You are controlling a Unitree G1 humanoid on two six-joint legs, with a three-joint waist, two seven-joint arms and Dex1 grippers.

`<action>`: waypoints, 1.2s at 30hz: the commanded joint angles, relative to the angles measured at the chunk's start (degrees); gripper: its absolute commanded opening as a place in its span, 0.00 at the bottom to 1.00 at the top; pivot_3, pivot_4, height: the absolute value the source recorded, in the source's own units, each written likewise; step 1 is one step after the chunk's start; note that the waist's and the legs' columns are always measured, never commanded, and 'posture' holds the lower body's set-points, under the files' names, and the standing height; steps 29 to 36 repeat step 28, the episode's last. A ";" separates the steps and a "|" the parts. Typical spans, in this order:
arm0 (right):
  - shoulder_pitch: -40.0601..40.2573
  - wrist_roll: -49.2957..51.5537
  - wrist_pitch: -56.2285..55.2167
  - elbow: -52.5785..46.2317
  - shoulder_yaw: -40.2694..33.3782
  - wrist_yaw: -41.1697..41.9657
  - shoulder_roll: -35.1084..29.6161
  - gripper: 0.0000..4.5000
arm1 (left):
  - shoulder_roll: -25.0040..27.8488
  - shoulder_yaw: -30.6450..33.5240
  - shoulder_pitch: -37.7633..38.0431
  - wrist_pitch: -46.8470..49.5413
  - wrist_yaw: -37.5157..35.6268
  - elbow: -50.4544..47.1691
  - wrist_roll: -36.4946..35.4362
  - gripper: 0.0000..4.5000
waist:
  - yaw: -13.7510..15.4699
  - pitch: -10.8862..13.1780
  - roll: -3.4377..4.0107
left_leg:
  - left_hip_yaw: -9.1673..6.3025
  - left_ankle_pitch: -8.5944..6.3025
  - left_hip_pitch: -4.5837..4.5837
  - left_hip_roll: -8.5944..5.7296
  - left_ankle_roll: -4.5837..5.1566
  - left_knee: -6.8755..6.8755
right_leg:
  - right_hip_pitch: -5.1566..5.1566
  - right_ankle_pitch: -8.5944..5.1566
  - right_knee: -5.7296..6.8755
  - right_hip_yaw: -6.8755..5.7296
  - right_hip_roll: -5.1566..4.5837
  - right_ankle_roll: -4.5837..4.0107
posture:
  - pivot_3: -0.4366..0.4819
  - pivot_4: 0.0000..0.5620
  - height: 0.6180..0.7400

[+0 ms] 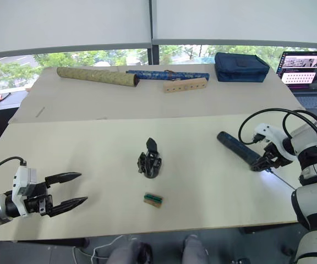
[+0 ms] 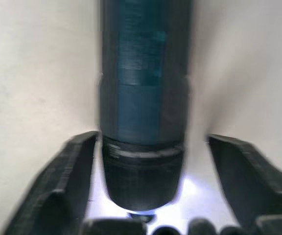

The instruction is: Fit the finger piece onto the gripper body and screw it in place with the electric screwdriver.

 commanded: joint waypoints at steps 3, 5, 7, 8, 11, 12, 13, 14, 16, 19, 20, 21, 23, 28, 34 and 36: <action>-3.50 -0.47 -6.00 -2.33 -4.53 4.69 -6.24 0.98 | 4.74 2.07 2.24 1.02 -2.07 0.18 2.33 1.00 | -0.16 0.11 0.18 | 0.01 0.00 -0.02 -0.02 0.00 -0.02 | -0.05 -0.01 0.00 0.02 0.00 0.00 | 0.48 0.27 0.95; -3.89 1.79 -10.46 -3.73 -7.93 6.16 -7.92 0.98 | 4.48 3.60 1.80 -2.67 -0.52 2.16 4.69 1.00 | -0.23 0.22 0.37 | 0.03 0.00 -0.02 -0.04 0.00 -0.04 | -0.06 -0.01 -0.02 0.02 0.00 0.01 | 0.48 0.27 0.95; -2.55 4.95 -13.65 -5.90 -11.79 8.25 -9.13 0.98 | 5.34 4.24 1.81 -0.61 2.24 3.60 6.39 1.00 | -0.40 0.23 0.34 | 0.04 -0.01 -0.01 -0.01 -0.01 -0.05 | -0.06 -0.02 -0.03 0.02 0.03 0.02 | 0.48 0.27 0.95; -0.60 6.36 -16.02 -7.63 -13.49 9.20 -9.85 0.98 | 5.67 4.20 2.07 0.11 4.15 4.10 8.12 1.00 | -0.50 0.24 0.33 | 0.02 -0.02 0.02 0.04 -0.04 -0.05 | -0.02 -0.01 -0.04 0.02 0.08 0.01 | 0.48 0.27 0.95; 8.76 22.19 -24.90 -17.21 -18.30 13.88 -11.18 0.98 | 5.04 5.24 3.80 -3.59 4.76 4.13 10.28 1.00 | -0.54 0.25 0.16 | 0.01 -0.05 0.22 0.08 -0.08 -0.10 | 0.19 -0.02 -0.07 0.01 0.10 0.01 | 0.48 0.27 0.95; 12.97 28.62 -27.36 -21.51 -22.18 14.31 -9.71 0.98 | 4.65 5.98 4.47 -4.49 5.24 3.98 10.69 1.00 | -0.59 0.26 0.14 | 0.00 -0.07 0.27 0.10 -0.10 -0.12 | 0.23 -0.02 -0.10 0.00 0.11 0.02 | 0.48 0.27 0.95; 15.90 32.80 -28.83 -24.42 -24.77 14.31 -8.75 0.98 | 4.42 6.44 4.88 -4.93 5.75 3.91 11.02 1.00 | -0.58 0.26 0.13 | 0.03 -0.07 0.28 0.09 -0.09 -0.13 | 0.24 -0.02 -0.09 0.03 0.09 0.01 | 0.48 0.27 0.95; 20.06 35.62 -30.91 -29.06 -28.88 13.72 -5.74 0.98 | 3.93 7.07 5.41 -5.96 6.34 3.93 11.45 1.00 | -0.56 0.27 0.12 | 0.01 -0.07 0.28 0.10 -0.09 -0.13 | 0.25 -0.01 -0.09 0.03 0.09 0.01 | 0.48 0.27 0.95; 25.90 38.96 -33.01 -36.33 -32.90 12.67 -2.04 0.98 | 3.08 7.87 6.01 -7.85 7.07 4.00 12.01 1.00 | -0.54 0.27 0.12 | 0.06 -0.07 0.35 0.15 -0.09 -0.12 | 0.26 0.02 -0.04 0.05 0.08 -0.02 | 0.48 0.27 0.95; 35.36 45.75 -35.61 -47.51 -33.48 13.54 2.30 0.98 | 1.50 8.71 7.01 -11.81 8.05 3.85 13.22 1.00 | -0.08 0.27 0.13 | 0.04 -0.08 0.40 0.21 -0.11 -0.12 | 0.29 0.02 0.02 0.02 0.09 -0.03 | 0.48 0.27 0.95; 37.04 45.98 -35.66 -49.20 -33.85 13.14 3.67 0.98 | 1.16 8.81 7.22 -13.28 8.55 3.82 13.99 1.00 | 0.20 0.27 0.13 | 0.06 -0.08 0.41 0.20 -0.11 -0.13 | 0.29 0.02 0.02 0.04 0.08 -0.03 | 0.48 0.27 0.95; 38.99 45.23 -36.29 -50.86 -33.32 13.34 4.77 0.98 | 0.68 9.11 7.42 -14.15 9.48 3.56 14.59 1.00 | 0.45 0.27 0.13 | 0.06 -0.08 0.43 0.20 -0.11 -0.11 | 0.30 0.03 0.02 0.05 0.08 -0.04 | 0.48 0.27 0.95; 41.82 44.67 -36.48 -53.01 -32.53 13.08 6.19 0.98 | 0.05 9.41 8.33 -14.87 10.50 2.62 15.23 1.00 | 1.15 0.25 0.08 | 0.07 -0.09 0.43 0.20 -0.09 -0.10 | 0.31 0.07 -0.03 0.05 0.07 -0.11 | 0.48 0.27 0.95; 42.66 43.78 -36.39 -53.83 -32.55 11.04 8.50 0.98 | -0.74 9.45 9.57 -16.39 13.36 1.93 17.21 1.00 | 1.50 0.26 0.06 | 0.05 -0.13 0.42 0.17 -0.03 -0.05 | 0.30 0.14 -0.03 0.05 0.01 -0.22 | 0.48 0.27 0.95; 42.66 43.78 -36.39 -53.83 -32.55 11.04 8.50 0.98 | -0.74 9.45 9.57 -16.39 13.36 1.93 17.21 1.00 | 1.50 0.26 0.06 | 0.05 -0.13 0.42 0.17 -0.03 -0.05 | 0.30 0.14 -0.03 0.05 0.01 -0.22 | 0.48 0.27 0.95; 42.66 43.78 -36.39 -53.83 -32.55 11.04 8.50 0.98 | -0.74 9.45 9.57 -16.39 13.36 1.93 17.21 1.00 | 1.50 0.26 0.06 | 0.05 -0.13 0.42 0.17 -0.03 -0.05 | 0.30 0.14 -0.03 0.05 0.01 -0.22 | 0.48 0.27 0.95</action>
